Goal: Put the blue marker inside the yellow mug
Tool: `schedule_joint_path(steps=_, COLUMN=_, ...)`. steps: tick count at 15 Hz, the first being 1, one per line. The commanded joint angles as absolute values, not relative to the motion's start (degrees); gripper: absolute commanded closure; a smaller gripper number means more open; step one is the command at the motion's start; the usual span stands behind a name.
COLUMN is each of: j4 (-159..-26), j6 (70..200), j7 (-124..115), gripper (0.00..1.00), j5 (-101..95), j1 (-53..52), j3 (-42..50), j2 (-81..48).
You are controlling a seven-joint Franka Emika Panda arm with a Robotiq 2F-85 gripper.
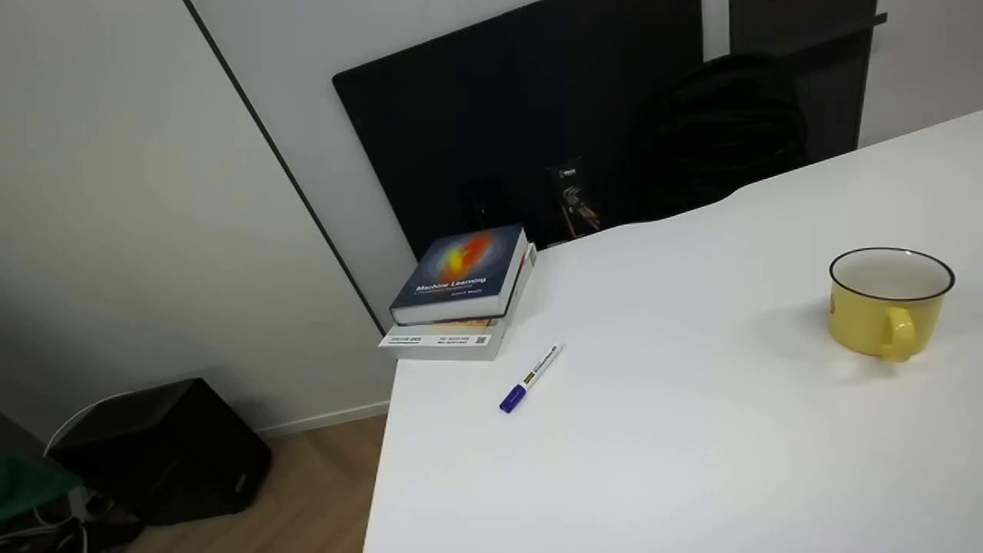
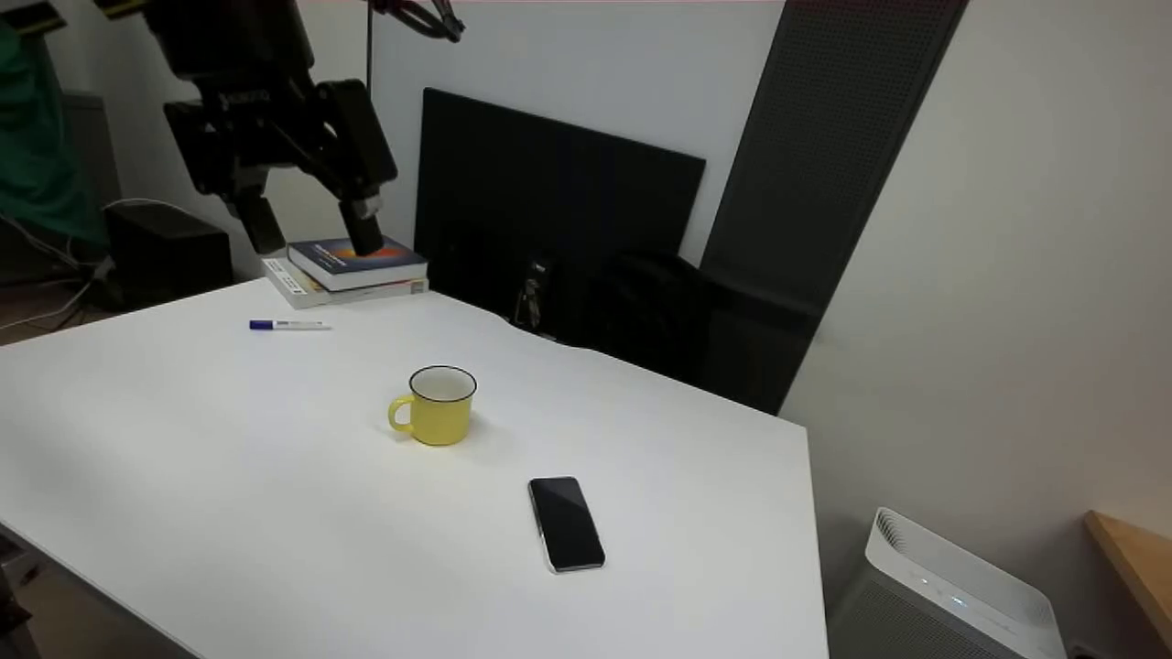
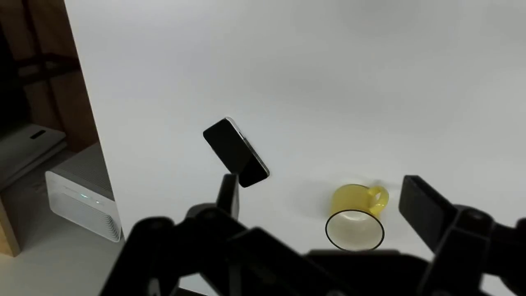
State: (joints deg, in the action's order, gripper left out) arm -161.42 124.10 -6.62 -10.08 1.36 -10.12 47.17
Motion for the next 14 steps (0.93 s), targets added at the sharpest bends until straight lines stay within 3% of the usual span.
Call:
schedule_joint_path(steps=1, j4=-161.21, j6=125.36, j7=-6.18, gripper=0.00, j5=-10.72, j1=-1.81, j3=-11.13, j2=46.06)
schedule_joint_path(steps=10, j4=-157.03, j6=147.52, j7=-8.67, gripper=0.00, j5=-15.70, j1=-5.17, j3=-21.18, j2=24.26)
schedule_joint_path(steps=14, j4=-149.84, j6=150.56, j7=-6.95, gripper=0.00, j5=-16.66, j1=-4.54, j3=-19.72, j2=11.62)
